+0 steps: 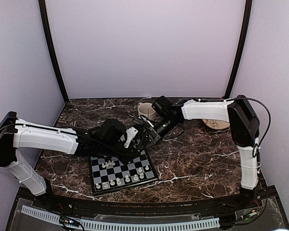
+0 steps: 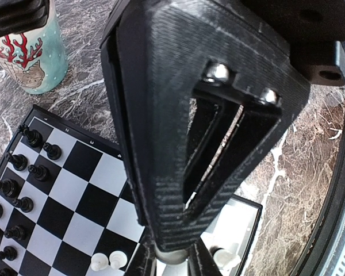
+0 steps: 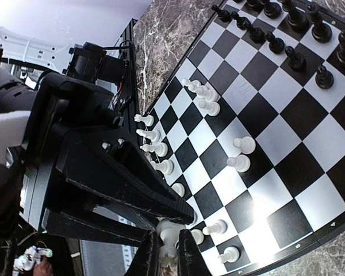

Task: Set up the chess pieces on the board
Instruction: Pass from the left arm to the right

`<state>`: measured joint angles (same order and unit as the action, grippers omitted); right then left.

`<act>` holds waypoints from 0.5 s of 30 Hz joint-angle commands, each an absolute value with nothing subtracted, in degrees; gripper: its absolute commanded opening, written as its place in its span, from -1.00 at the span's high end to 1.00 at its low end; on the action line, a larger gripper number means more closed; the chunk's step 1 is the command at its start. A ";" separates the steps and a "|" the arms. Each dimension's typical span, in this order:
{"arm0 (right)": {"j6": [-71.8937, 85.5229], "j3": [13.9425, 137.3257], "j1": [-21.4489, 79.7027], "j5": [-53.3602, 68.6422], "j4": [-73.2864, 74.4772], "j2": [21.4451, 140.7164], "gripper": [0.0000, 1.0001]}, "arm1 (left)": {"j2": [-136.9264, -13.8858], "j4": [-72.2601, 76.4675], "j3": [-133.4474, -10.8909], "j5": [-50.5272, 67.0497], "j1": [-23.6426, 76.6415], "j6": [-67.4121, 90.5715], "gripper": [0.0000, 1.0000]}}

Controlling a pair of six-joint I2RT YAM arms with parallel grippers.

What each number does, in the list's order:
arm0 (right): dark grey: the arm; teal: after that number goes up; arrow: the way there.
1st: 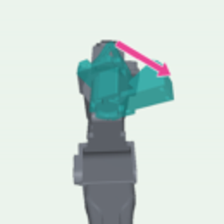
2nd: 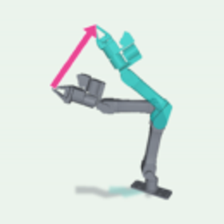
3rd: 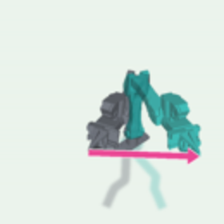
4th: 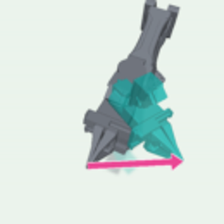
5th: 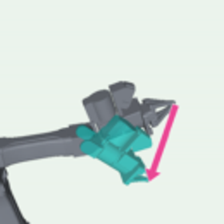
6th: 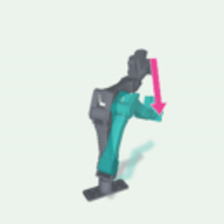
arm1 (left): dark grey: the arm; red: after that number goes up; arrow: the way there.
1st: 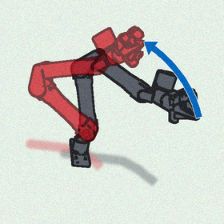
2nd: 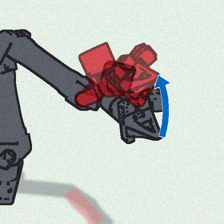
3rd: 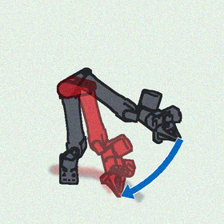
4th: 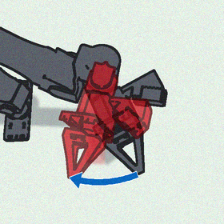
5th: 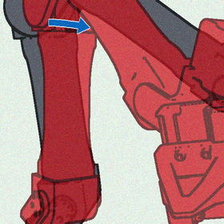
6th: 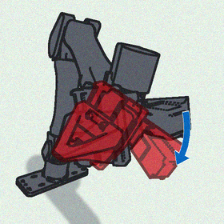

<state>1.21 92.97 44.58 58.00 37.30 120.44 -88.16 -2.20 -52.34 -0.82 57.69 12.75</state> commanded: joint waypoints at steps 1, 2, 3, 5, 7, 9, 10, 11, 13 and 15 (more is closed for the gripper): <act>1.00 92.64 45.04 58.02 36.07 120.96 0.88 | -86.93 -1.02 -51.75 -0.98 57.92 13.65 0.69; 0.64 92.64 45.02 57.59 36.24 120.87 0.90 | -87.12 -1.37 -51.88 -1.81 57.92 13.96 0.60; 0.12 92.83 44.99 57.05 36.47 120.70 0.91 | -87.26 -1.86 -52.00 -2.67 57.92 14.04 0.52; -1.27 93.36 44.85 55.70 37.58 120.06 0.93 | -87.45 -2.93 -52.26 -4.33 57.92 13.48 0.36; -2.67 93.46 44.38 54.01 38.31 118.96 0.93 | -87.05 -4.78 -52.54 -7.99 57.79 13.58 0.11; -3.88 92.80 43.94 52.09 38.49 117.57 0.94 | -86.01 -6.63 -53.03 -9.79 56.98 14.70 -0.74; -4.28 92.23 43.68 51.43 38.35 116.81 0.94 | -85.36 -7.00 -53.26 -9.22 56.39 14.44 -0.95; -4.63 91.56 43.30 50.74 38.07 115.96 0.94 | -84.74 -7.36 -53.49 -8.85 55.87 14.08 -0.97; -5.78 90.26 42.87 48.63 38.12 114.26 0.94 | -83.71 -8.75 -54.31 -9.02 55.12 12.89 -0.98; -7.35 89.12 42.68 46.04 38.23 112.64 0.94 | -83.11 -10.58 -55.56 -10.68 54.64 11.63 -0.98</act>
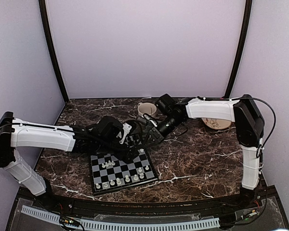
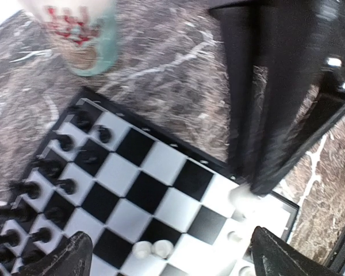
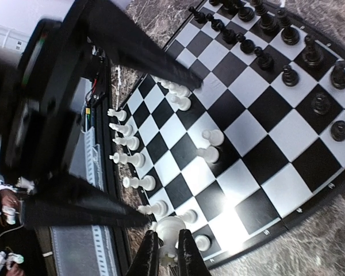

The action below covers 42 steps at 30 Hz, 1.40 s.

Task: Set up the chess pieces on the board
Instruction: Pass from the left arm to the right, then place the rook at h1.

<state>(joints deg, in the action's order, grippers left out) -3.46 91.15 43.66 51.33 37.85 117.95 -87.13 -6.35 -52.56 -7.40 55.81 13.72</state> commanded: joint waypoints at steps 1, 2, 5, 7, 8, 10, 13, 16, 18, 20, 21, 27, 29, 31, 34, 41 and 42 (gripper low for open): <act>-8.28 88.52 42.63 44.72 38.32 111.75 0.94 | -82.88 -11.79 -56.27 -11.32 54.44 10.92 -0.98; -9.22 87.83 42.63 43.38 38.32 110.92 0.94 | -82.57 -12.11 -56.79 -11.68 54.22 10.03 -0.98; -11.24 85.58 42.69 40.54 37.64 108.22 0.94 | -80.49 -12.60 -58.60 -12.61 53.24 7.83 -0.98; -12.51 84.33 42.91 38.79 37.51 106.84 0.94 | -78.60 -11.39 -59.03 -12.46 52.51 4.35 -0.98; -13.34 83.83 43.16 37.70 37.53 106.16 0.94 | -77.74 -10.02 -59.17 -13.07 52.25 2.61 -0.98; -15.18 82.70 44.27 35.08 37.48 104.80 0.94 | -76.28 -7.99 -59.77 -11.56 50.53 -0.11 -0.98; -18.53 80.61 46.89 30.38 37.12 102.78 0.94 | -76.31 -5.22 -61.92 -16.01 46.86 -0.18 -0.98; -21.94 78.67 50.67 24.76 36.83 101.18 0.94 | -78.07 -0.46 -62.96 -25.17 43.40 1.85 -0.98; -23.92 77.88 53.21 21.01 36.78 100.86 0.94 | -80.81 -0.52 -65.33 -27.48 40.96 0.79 -0.98; -25.43 77.41 55.53 18.40 36.84 100.83 0.94 | -83.97 -2.39 -68.63 -27.91 38.40 1.32 -0.98; -26.17 77.08 56.56 17.22 36.83 100.88 0.94 | -84.77 -2.71 -69.55 -25.35 37.18 0.96 -0.98; -28.96 74.65 61.45 11.57 35.50 101.53 0.94 | -82.82 2.54 -63.86 -10.43 30.49 2.52 -0.67; -29.16 74.02 62.51 10.61 34.96 102.02 0.94 | -81.86 3.41 -61.95 -8.43 30.18 1.65 -0.59; -29.22 73.75 63.25 9.78 34.47 102.65 0.94 | -81.42 3.89 -60.87 -8.05 30.08 1.16 -0.57; -29.16 74.27 63.78 8.99 34.45 103.80 0.94 | -81.30 3.58 -60.84 -6.20 30.10 1.16 -0.54; -29.65 75.18 64.30 8.88 35.06 105.47 0.91 | -80.83 3.25 -60.93 -4.91 30.15 1.40 -0.47; -29.75 75.29 64.53 8.92 35.28 105.85 0.91 | -80.71 3.30 -60.78 -5.18 30.07 1.41 -0.47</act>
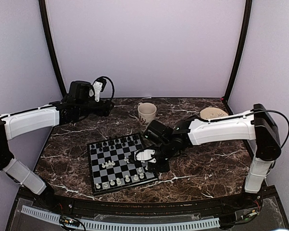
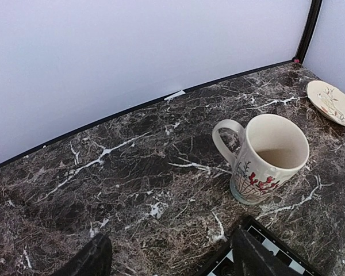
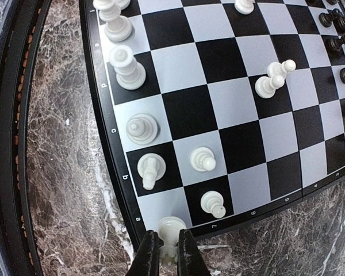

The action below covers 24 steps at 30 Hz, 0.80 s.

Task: Set up the chess pieces on the board
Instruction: Place the rook at h1.

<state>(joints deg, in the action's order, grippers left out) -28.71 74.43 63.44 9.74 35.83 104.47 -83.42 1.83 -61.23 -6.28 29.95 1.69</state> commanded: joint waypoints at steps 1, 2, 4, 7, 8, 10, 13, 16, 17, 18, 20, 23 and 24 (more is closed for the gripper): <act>-29.81 75.40 64.66 8.95 35.39 106.24 0.91 | -80.61 3.33 -60.74 -5.37 30.14 1.34 -0.47; -29.75 75.49 64.80 8.96 35.48 106.46 0.91 | -80.60 3.34 -60.73 -5.47 30.09 1.24 -0.47; -29.79 75.61 65.10 9.08 35.57 106.85 0.91 | -80.60 3.27 -60.79 -5.56 30.14 1.23 -0.47; -29.58 75.74 65.34 9.05 35.48 107.30 0.90 | -80.75 3.25 -60.76 -5.21 30.10 1.23 -0.47; -29.54 75.80 65.36 8.98 35.48 107.42 0.90 | -80.81 3.19 -60.75 -5.12 30.10 1.23 -0.47; -29.40 75.87 65.47 8.81 35.51 107.70 0.90 | -80.86 3.08 -60.74 -4.89 30.07 1.24 -0.47; -29.28 76.02 65.55 8.42 35.35 108.08 0.90 | -80.95 3.05 -60.76 -4.51 30.08 1.26 -0.47; -29.15 76.11 65.57 7.85 35.16 108.59 0.88 | -81.12 2.99 -60.76 -4.19 30.10 1.32 -0.47; -29.12 76.05 65.57 7.72 35.16 108.72 0.88 | -81.20 2.99 -60.73 -4.03 30.09 1.32 -0.47; -29.13 76.03 65.57 7.62 35.01 108.81 0.87 | -81.28 2.99 -60.73 -3.98 30.11 1.27 -0.47; -29.00 75.96 65.57 7.51 34.82 108.97 0.85 | -81.38 2.99 -60.78 -3.78 30.14 1.40 -0.47; -28.89 76.11 65.57 7.13 34.79 109.31 0.78 | -81.56 2.99 -60.73 -3.65 30.08 1.49 -0.46; -28.87 76.11 65.57 7.00 34.80 109.31 0.76 | -81.63 2.99 -60.73 -3.52 30.09 1.49 -0.46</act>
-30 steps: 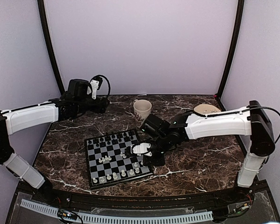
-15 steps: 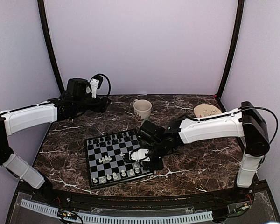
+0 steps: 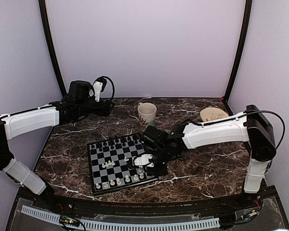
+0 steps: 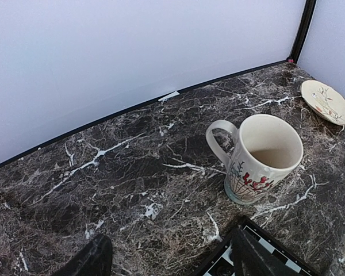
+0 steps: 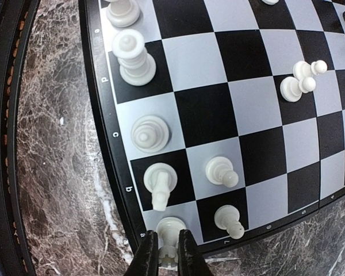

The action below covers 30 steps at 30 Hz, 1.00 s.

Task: Set up the chess pieces on the board
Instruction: Place the rook at h1.

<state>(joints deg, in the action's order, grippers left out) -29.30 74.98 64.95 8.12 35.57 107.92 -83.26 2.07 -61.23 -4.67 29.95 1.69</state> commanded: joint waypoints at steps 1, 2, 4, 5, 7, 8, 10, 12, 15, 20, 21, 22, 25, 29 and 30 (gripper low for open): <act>-28.89 76.05 65.57 6.95 34.77 109.26 0.75 | -81.65 3.05 -60.73 -3.43 30.14 1.57 -0.46; -28.84 76.03 65.57 6.87 34.75 109.29 0.73 | -81.72 3.00 -60.81 -3.36 30.11 1.51 -0.46; -28.74 76.03 65.57 6.78 34.74 109.24 0.70 | -81.80 2.94 -60.80 -3.25 30.15 1.58 -0.47; -28.66 76.03 65.57 6.77 34.80 109.21 0.68 | -81.82 2.91 -60.82 -3.21 30.10 1.58 -0.47; -28.62 76.03 65.57 6.81 34.74 109.19 0.66 | -81.91 2.90 -60.82 -2.99 30.15 1.63 -0.46; -28.63 76.07 65.57 6.77 34.72 109.20 0.65 | -81.96 2.90 -60.82 -2.92 30.10 1.59 -0.46; -28.57 76.11 65.58 6.77 34.70 109.23 0.63 | -82.00 2.82 -60.83 -2.77 30.17 1.58 -0.46; -28.46 76.20 65.59 6.77 34.77 109.10 0.60 | -82.02 2.81 -60.83 -2.68 30.12 1.58 -0.46; -28.31 76.28 65.59 6.74 34.72 108.89 0.53 | -82.09 2.81 -60.82 -2.49 30.11 1.58 -0.46; -28.18 76.75 65.59 6.70 35.04 108.23 0.49 | -82.09 2.77 -60.82 -2.26 30.11 1.46 -0.46; -28.15 77.06 65.59 6.68 35.30 108.03 0.48 | -82.09 2.72 -60.82 -2.22 30.13 1.35 -0.46; -28.11 77.22 65.61 6.64 35.66 107.69 0.48 | -82.09 2.72 -60.82 -2.24 30.14 1.26 -0.46; -27.84 77.86 65.49 6.39 36.97 106.41 0.45 | -82.16 2.64 -60.89 -2.10 30.13 1.15 -0.47; -27.78 77.50 65.10 6.44 38.25 103.12 0.43 | -82.33 2.58 -60.99 -1.02 30.13 1.61 -0.94; -27.77 77.37 64.76 6.96 38.50 102.15 0.43 | -82.54 2.71 -60.99 -0.93 30.12 2.45 -0.97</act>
